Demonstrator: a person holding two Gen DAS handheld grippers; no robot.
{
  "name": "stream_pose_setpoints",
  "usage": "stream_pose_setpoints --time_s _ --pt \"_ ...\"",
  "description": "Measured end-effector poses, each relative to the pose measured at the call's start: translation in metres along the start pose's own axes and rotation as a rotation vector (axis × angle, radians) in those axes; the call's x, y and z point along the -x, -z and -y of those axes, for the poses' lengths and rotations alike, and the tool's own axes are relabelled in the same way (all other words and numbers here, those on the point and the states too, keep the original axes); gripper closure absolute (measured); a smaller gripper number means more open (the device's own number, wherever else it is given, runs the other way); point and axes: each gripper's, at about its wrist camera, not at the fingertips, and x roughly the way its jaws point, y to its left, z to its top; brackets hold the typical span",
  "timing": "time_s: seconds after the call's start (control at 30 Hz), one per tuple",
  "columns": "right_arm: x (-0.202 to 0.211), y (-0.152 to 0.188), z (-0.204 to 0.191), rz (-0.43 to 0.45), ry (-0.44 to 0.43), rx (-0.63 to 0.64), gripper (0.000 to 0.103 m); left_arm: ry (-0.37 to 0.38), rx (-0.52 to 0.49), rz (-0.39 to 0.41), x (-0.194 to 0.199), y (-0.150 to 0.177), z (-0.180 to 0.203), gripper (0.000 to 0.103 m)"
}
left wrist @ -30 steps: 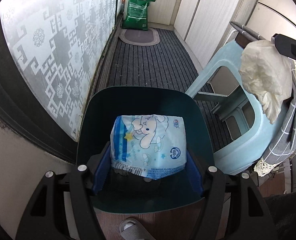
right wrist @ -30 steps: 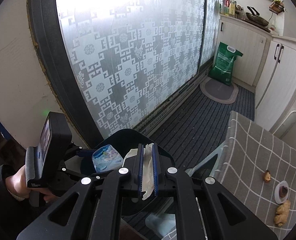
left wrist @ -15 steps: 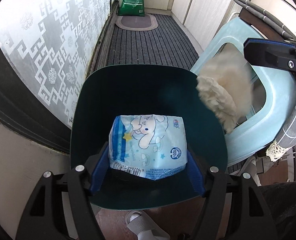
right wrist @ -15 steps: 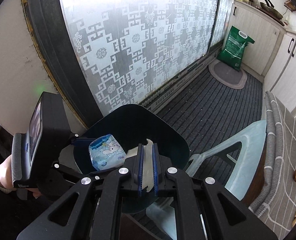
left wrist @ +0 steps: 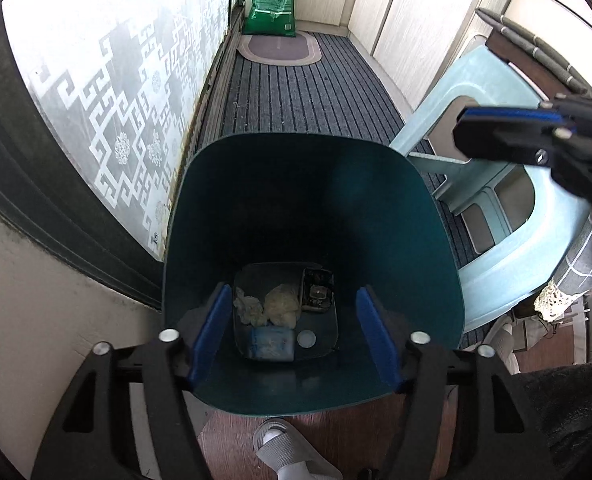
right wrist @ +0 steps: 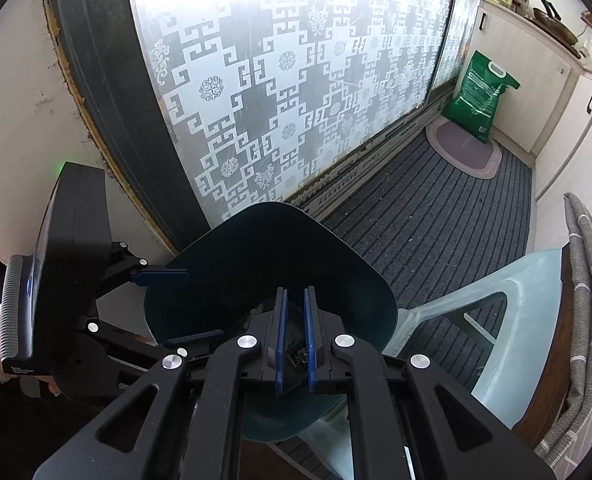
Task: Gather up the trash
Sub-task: 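Carry packet and glove over the green bin and open both grippers, then return both tools to the stool and grasp the walnut shell with the left gripper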
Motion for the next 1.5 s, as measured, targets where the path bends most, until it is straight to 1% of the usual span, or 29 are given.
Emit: stream_pose_setpoints --time_s 0.03,0.2,0.23,0.3,0.37,0.4,0.47,0.5,0.53,0.57,0.6,0.67,0.73,0.83,0.87,0.9,0.97,1.07,1.13,1.23,1.33,1.5 --pt "0.0 0.001 0.0 -0.003 -0.001 0.002 0.095 0.005 0.004 0.009 0.002 0.0 -0.001 0.043" --pt "-0.002 0.0 -0.001 -0.006 0.001 0.003 0.095 0.008 0.008 0.048 0.012 -0.003 -0.002 0.061" --pt "-0.003 0.0 -0.001 -0.007 0.0 0.003 0.095 0.011 0.01 0.053 0.013 -0.003 -0.002 0.062" --pt "-0.004 0.0 -0.002 -0.012 -0.004 0.005 0.095 0.015 0.011 0.064 0.016 -0.004 -0.001 0.07" --pt "-0.006 0.0 -0.003 -0.021 -0.018 0.002 0.095 0.018 0.007 0.071 0.019 -0.005 0.0 0.074" --pt "-0.005 0.0 -0.002 -0.019 -0.022 0.002 0.095 0.018 0.003 0.077 0.021 -0.006 0.001 0.077" --pt "-0.001 -0.001 -0.001 -0.005 -0.02 -0.004 0.095 0.018 -0.001 0.088 0.025 -0.008 0.003 0.08" --pt "0.003 -0.002 0.001 0.008 -0.019 -0.007 0.095 0.018 -0.002 0.098 0.027 -0.009 0.004 0.084" --pt "0.008 -0.003 0.001 0.029 -0.019 -0.01 0.095 0.015 -0.004 0.109 0.03 -0.01 0.005 0.086" --pt "0.015 -0.004 0.002 0.053 -0.023 -0.013 0.092 0.015 -0.005 0.123 0.033 -0.012 0.007 0.087" --pt "0.022 -0.005 0.003 0.073 -0.024 -0.016 0.085 0.017 -0.002 0.137 0.036 -0.013 0.009 0.088" --pt "0.035 -0.007 0.006 0.111 -0.017 -0.024 0.076 0.02 0.003 0.17 0.043 -0.016 0.011 0.091" --pt "0.049 -0.007 0.01 0.153 -0.026 -0.029 0.073 0.027 0.012 0.207 0.052 -0.019 0.014 0.092" --pt "0.069 -0.004 0.016 0.197 -0.01 -0.039 0.068 0.041 0.018 0.265 0.065 -0.026 0.022 0.093" --pt "0.077 -0.002 0.019 0.214 -0.006 -0.047 0.065 0.047 0.021 0.278 0.07 -0.028 0.025 0.093" --pt "0.085 -0.001 0.023 0.231 -0.002 -0.055 0.059 0.059 0.02 0.294 0.075 -0.03 0.029 0.093" --pt "0.1 0.002 0.03 0.274 0.019 -0.067 0.055 0.07 0.015 0.321 0.083 -0.035 0.038 0.093" --pt "0.118 0.008 0.049 0.309 0.046 -0.097 0.053 0.098 0.003 0.367 0.097 -0.048 0.052 0.093" --pt "0.128 0.013 0.064 0.315 0.067 -0.117 0.052 0.096 -0.026 0.401 0.103 -0.056 0.064 0.093" --pt "0.146 0.022 0.091 0.328 0.119 -0.149 0.05 0.123 -0.036 0.409 0.1 -0.069 0.078 0.093" --pt "0.162 0.038 0.12 0.33 0.191 -0.186 0.049 0.137 -0.061 0.402 0.093 -0.081 0.099 0.093" --pt "0.177 0.07 0.158 0.295 0.282 -0.219 0.049 0.16 -0.138 0.403 0.084 -0.096 0.135 0.093"
